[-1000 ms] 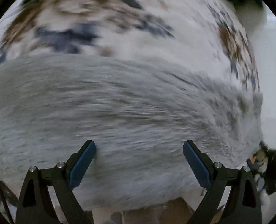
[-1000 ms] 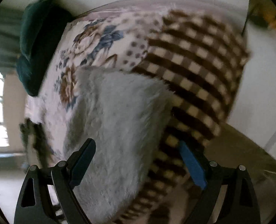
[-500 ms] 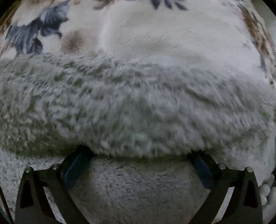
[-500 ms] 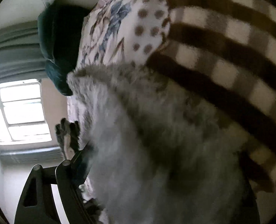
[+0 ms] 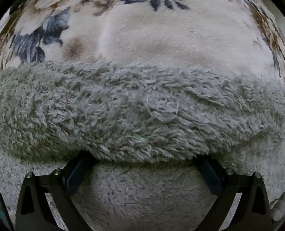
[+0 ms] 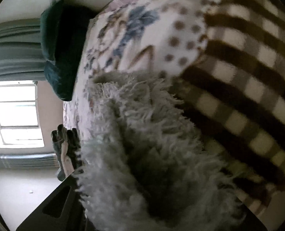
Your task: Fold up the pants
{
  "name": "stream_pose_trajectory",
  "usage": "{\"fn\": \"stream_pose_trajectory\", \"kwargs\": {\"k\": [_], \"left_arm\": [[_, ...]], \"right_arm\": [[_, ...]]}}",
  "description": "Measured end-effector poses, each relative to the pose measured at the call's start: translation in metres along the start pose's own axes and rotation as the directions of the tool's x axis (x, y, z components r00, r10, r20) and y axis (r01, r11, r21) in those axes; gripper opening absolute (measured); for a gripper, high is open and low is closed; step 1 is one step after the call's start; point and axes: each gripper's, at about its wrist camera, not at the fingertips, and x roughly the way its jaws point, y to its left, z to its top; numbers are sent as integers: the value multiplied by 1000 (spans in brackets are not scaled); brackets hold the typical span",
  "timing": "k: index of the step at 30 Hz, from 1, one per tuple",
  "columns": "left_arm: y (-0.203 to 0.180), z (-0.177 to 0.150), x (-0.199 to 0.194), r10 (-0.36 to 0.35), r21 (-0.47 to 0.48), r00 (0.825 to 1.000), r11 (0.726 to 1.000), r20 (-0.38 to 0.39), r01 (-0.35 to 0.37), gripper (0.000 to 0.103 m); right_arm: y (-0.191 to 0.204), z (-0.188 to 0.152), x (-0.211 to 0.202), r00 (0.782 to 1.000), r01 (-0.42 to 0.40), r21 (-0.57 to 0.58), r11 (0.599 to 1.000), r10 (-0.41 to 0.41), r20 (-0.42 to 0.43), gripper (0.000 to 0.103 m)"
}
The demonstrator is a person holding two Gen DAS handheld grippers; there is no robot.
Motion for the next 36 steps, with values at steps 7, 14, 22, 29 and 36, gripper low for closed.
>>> {"fn": "stream_pose_trajectory", "kwargs": {"k": [7,14,22,29,36], "left_arm": [[45,-10,-10,-45,10,999,999,1,45,103],[132,-30,-89,-115,-82,985,989,130,126,103],[287,-85,-151,33,-244,981,970,189,14,103],[398,-125,-155,133,-423,976,905,175,-47,103],[428,-134,-157,131,-491,971,871,198,-17,103]], "right_arm": [[61,-22,-14,997,64,-111,992,-59,44,18],[153,-87,-20,991,121,-276,953,-102,83,18],[256,-233,61,986,147,-567,811,-167,16,18],[277,-390,172,933,209,-851,483,-359,25,18],[271,-495,206,883,204,-967,154,-455,114,20]]}}
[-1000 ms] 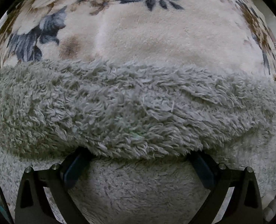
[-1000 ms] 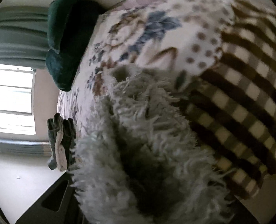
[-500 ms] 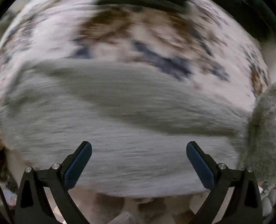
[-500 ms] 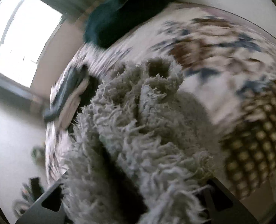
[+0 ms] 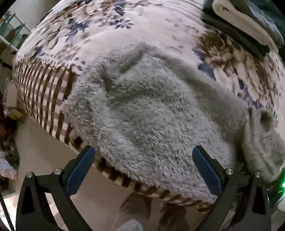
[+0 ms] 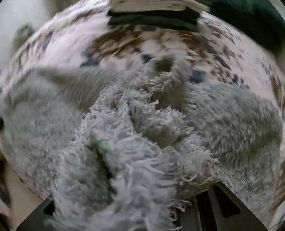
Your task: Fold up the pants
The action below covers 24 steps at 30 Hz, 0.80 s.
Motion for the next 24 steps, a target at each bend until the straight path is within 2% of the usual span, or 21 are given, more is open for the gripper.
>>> {"fn": "stream_pose_trajectory", "kwargs": {"k": [2,4,5,6,7,8,9,10,11,13,15,16,17,20,21,22,23,24], "left_arm": [[1,5,-1,-15,-10,1000,1000,1,15,103],[-4,12,0,-49,-9,999,999,3,49,103],[-8,16,-1,-69,-5,998,998,4,69,103],[-13,21,0,-102,2,995,995,3,102,103],[-18,25,0,-136,5,991,991,-3,136,103],[-24,28,0,-165,4,986,986,-11,165,103],[-34,32,2,-212,6,977,977,-28,212,103],[-43,36,5,-255,12,966,967,-50,256,103],[-53,38,10,-285,21,955,957,-78,288,103],[-76,40,25,-356,35,922,930,-152,365,103],[-101,38,47,-387,40,890,912,-239,408,103],[-112,36,57,-403,43,872,902,-278,430,103],[-123,33,67,-416,48,852,890,-319,453,103],[-151,18,91,-405,81,823,878,-399,471,101],[-157,14,92,-392,108,829,878,-398,467,84],[-164,9,91,-377,154,839,872,-392,464,42],[-167,5,87,-373,182,843,866,-388,466,25],[-168,0,82,-377,197,844,859,-381,473,20]], "right_arm": [[11,-3,3,999,23,-48,999,-25,-35,28],[15,-3,-1,996,-6,-92,996,-2,-85,49],[10,0,-7,993,-59,-85,995,49,-111,55],[4,4,-14,986,-117,-64,991,108,-129,70],[-6,6,-25,969,-205,-13,979,201,-144,76],[-13,9,-31,955,-256,24,966,257,-149,76],[-29,9,-42,927,-334,92,938,345,-146,77],[-46,7,-52,906,-377,157,913,399,-143,78],[-61,4,-59,886,-411,213,887,443,-136,78],[-94,-4,-70,861,-435,332,837,495,-119,78],[-123,-15,-77,854,-425,423,800,510,-106,78],[-137,-21,-78,857,-409,459,789,505,-103,78],[-151,-26,-79,866,-382,493,782,489,-105,78],[-191,-49,-74,895,-287,567,772,428,-130,78],[-201,-56,-69,898,-260,594,761,416,-141,78],[-210,-62,-65,897,-247,619,746,417,-145,78],[-220,-70,-61,895,-231,653,722,420,-149,78],[-226,-76,-57,893,-224,673,705,425,-148,78]]}}
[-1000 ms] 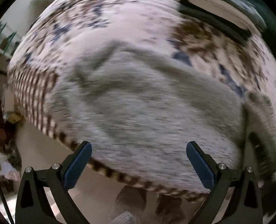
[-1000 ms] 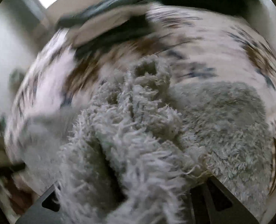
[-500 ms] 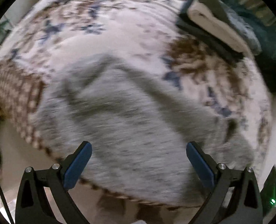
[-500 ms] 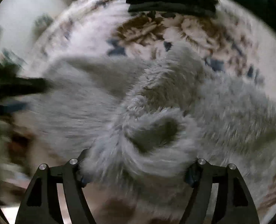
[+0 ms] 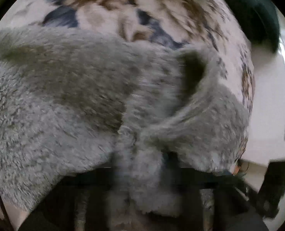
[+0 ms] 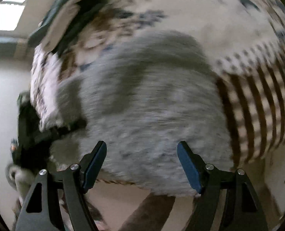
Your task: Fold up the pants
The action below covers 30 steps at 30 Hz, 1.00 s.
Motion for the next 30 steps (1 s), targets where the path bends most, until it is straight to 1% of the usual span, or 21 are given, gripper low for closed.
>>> {"fn": "stream_pose_trajectory", "kwargs": {"k": [1,3,4,7,8,9,10,12,13,16,17,18,19,21,23,24,25,26,27,28,30], "left_arm": [[-3,-7,-7,2,2,1000,1000,20,-2,17],[-2,-19,-24,-2,-15,998,1000,58,3,17],[1,-25,-31,15,-25,998,1000,65,-13,17],[29,-36,-18,66,-92,998,994,17,-64,18],[40,-38,-7,73,-118,997,990,-12,-74,18],[43,-38,-3,66,-123,998,990,-25,-68,21],[45,-38,-3,54,-134,998,989,-22,-56,25],[41,-36,-14,21,-139,1000,990,-6,-22,28],[38,-35,-22,29,-130,1000,991,10,-28,30],[26,-27,-49,72,-85,994,994,88,-64,38],[23,-22,-56,85,-74,990,994,110,-77,42],[23,-18,-60,93,-64,987,994,129,-85,49],[21,-11,-60,92,-56,985,995,147,-84,52],[18,9,-54,75,-42,987,997,139,-70,53],[15,30,-33,57,-10,994,998,91,-56,54],[12,37,-24,47,3,997,999,68,-48,54],[11,44,-13,50,11,997,999,55,-51,54],[9,48,-9,75,24,995,997,61,-77,53],[6,51,-6,85,42,994,995,74,-89,37],[4,54,-5,97,64,991,993,90,-103,26],[2,60,-7,114,78,986,989,122,-124,23]], "right_arm": [[-9,1,2,1000,-4,24,1000,4,-4,78],[-20,3,4,1000,-7,42,999,8,-10,78],[-23,2,5,1000,-9,46,999,9,-14,78],[-25,4,4,1000,-8,45,999,9,-27,78],[-25,3,6,999,-5,42,999,6,-32,78],[-24,5,6,999,-9,43,999,11,-43,78],[-21,6,5,999,-4,43,999,6,-48,78],[-19,11,0,999,-2,41,999,3,-46,78],[-14,15,1,999,-4,38,999,6,-43,78],[-5,26,-10,1000,21,11,1000,-21,-6,78],[-4,33,-13,1000,29,-3,1000,-29,6,78],[-3,41,-15,999,38,-13,999,-38,16,78],[-2,50,-15,998,48,-24,999,-47,30,78],[0,72,-12,997,71,-54,996,-69,47,78],[1,92,-4,998,53,-48,997,-51,35,78],[0,106,6,1000,5,-30,1000,-5,-2,69],[-1,112,10,1000,-15,-17,1000,15,-5,43],[-2,122,15,1000,8,-5,1000,-8,-2,30],[0,127,19,999,33,-7,999,-33,5,19],[2,132,20,999,43,-8,999,-42,27,14],[5,137,17,997,50,-7,999,-49,62,8]]}}
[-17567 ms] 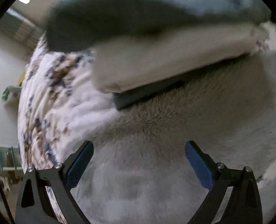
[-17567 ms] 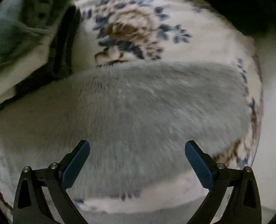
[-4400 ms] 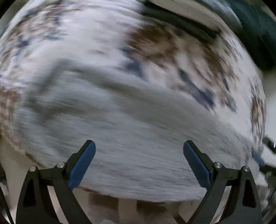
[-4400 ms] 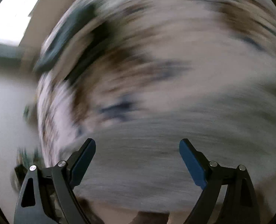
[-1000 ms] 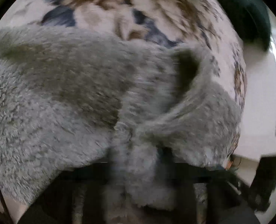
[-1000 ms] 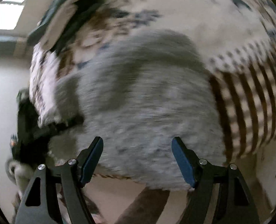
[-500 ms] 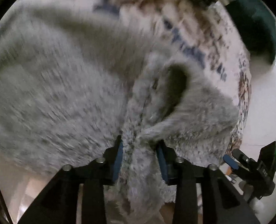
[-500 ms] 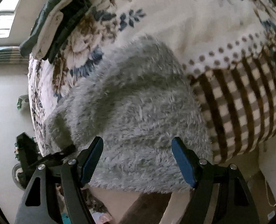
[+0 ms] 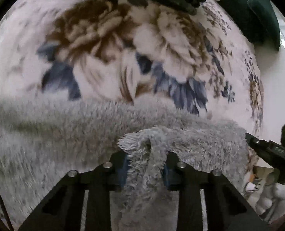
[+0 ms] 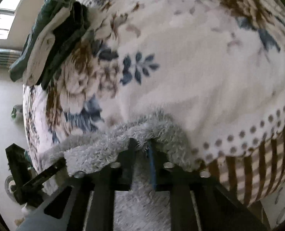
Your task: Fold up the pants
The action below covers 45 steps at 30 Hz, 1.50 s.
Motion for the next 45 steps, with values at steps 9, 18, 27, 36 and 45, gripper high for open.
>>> {"fn": "stream_pose_trajectory", "kwargs": {"k": [9,18,27,36,45], "left_arm": [[16,15,0,-14,-87,1000,996,2,14,30],[69,-75,-110,12,-267,953,961,303,73,99],[255,-196,-102,77,-762,858,505,507,405,97],[306,-166,-63,54,-745,821,456,569,487,97],[283,-175,-92,192,-712,795,595,575,372,31]], "right_arm": [[-3,5,2,999,28,-7,1000,-28,-16,3],[34,-35,-32,997,79,-138,987,-79,5,76],[99,-91,8,989,87,-272,958,-114,-88,76],[133,-107,75,965,144,-377,915,-214,-149,76],[132,-109,89,957,181,-352,918,-247,-152,77]]}}
